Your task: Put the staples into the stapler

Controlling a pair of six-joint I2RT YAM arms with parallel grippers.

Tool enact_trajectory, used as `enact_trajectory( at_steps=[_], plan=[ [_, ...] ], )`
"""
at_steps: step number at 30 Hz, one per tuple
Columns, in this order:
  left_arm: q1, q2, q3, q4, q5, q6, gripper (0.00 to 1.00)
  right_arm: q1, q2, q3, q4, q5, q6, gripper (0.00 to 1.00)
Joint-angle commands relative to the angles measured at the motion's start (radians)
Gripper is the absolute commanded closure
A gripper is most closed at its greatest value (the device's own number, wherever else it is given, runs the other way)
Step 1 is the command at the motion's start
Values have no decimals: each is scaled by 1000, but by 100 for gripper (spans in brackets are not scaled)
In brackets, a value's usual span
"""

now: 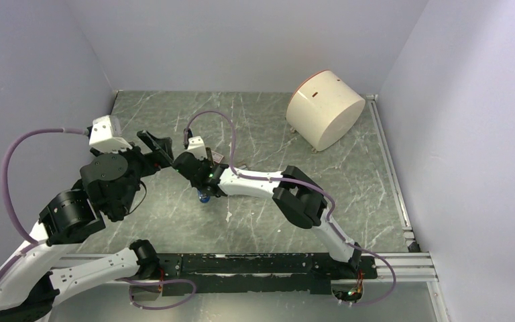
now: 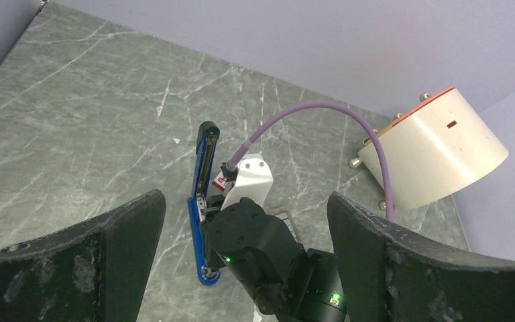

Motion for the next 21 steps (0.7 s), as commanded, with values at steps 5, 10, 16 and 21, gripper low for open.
enact_trajectory(
  at_steps=[5,10,16,21],
  plan=[
    [-4,9,-1,-16,-15,-5,5,-10,-37,6,23,39,-13,79],
    [-5,9,-4,-16,-17,-5,5,-11,-31,-2,26,24,-17,79],
    [-4,9,-4,-19,-16,-8,5,-15,-19,2,16,31,-20,79],
    [-3,7,-6,-19,-18,-7,5,-16,-13,5,14,33,-23,79]
  ],
)
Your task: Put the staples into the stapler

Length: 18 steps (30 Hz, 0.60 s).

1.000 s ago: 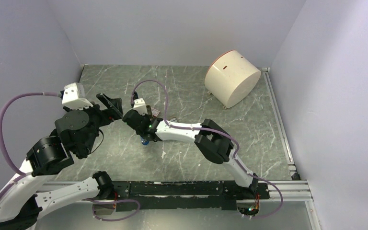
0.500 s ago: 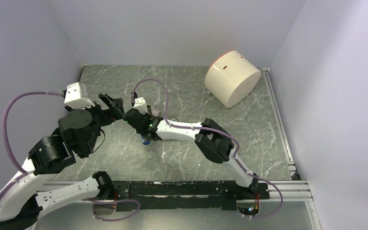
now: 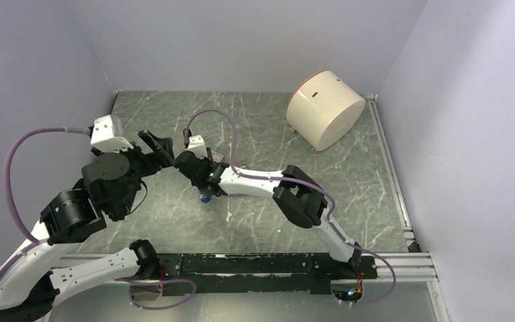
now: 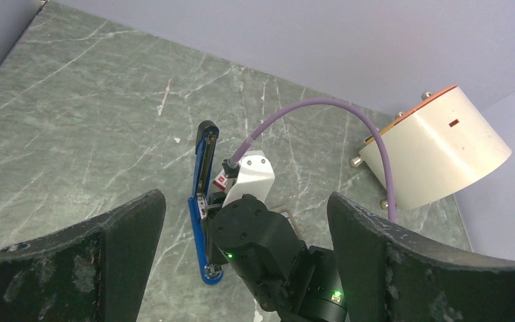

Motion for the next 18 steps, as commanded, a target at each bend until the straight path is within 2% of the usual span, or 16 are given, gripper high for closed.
enact_trajectory(
  at_steps=[1,18],
  plan=[
    [-5,1,-6,-18,-18,-5,5,-8,-12,4,5,33,-11,79],
    [-4,0,-10,-19,-17,-8,5,-9,-35,-34,40,-1,-68,79]
  ],
)
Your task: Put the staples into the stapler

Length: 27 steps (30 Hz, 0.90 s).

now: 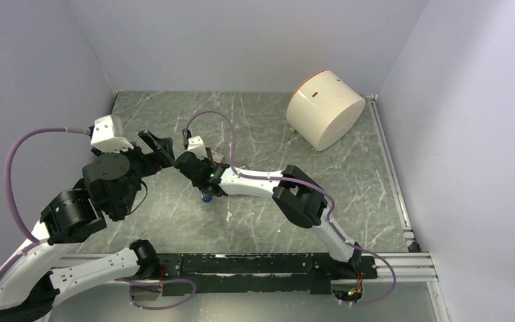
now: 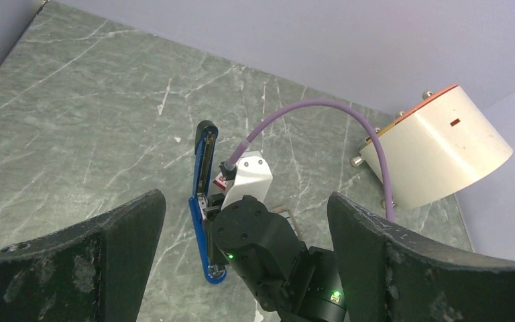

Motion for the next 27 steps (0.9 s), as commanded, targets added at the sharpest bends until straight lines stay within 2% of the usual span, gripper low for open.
enact_trajectory(
  at_steps=[1,12,27],
  plan=[
    [-5,0,-8,-18,-16,-8,5,-7,-43,-30,34,-2,-33,79],
    [-5,3,-9,-21,-15,-12,5,-8,-143,-112,84,-46,-63,79],
    [-5,9,-5,-24,-13,-14,5,-8,-104,-121,105,-71,-124,79]
  ],
)
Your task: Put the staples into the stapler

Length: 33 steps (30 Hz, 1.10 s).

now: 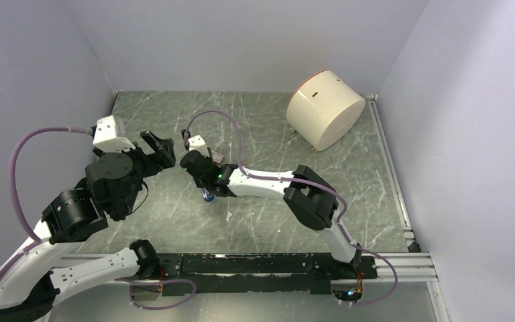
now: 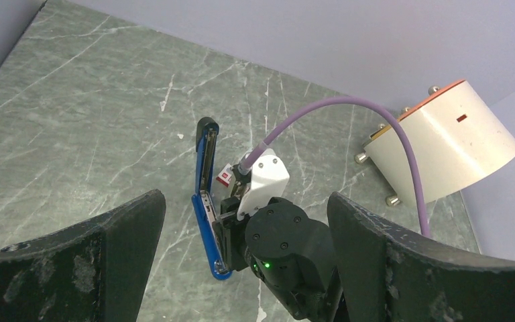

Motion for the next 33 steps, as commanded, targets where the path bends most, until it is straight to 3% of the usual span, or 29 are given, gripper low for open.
enact_trajectory(
  at_steps=[1,33],
  plan=[
    [-4,3,-1,-11,-14,-6,5,-6,15,12,25,-5,-17,79],
    [-6,2,-6,-20,-15,-14,5,-10,49,35,17,7,-8,79]
  ],
)
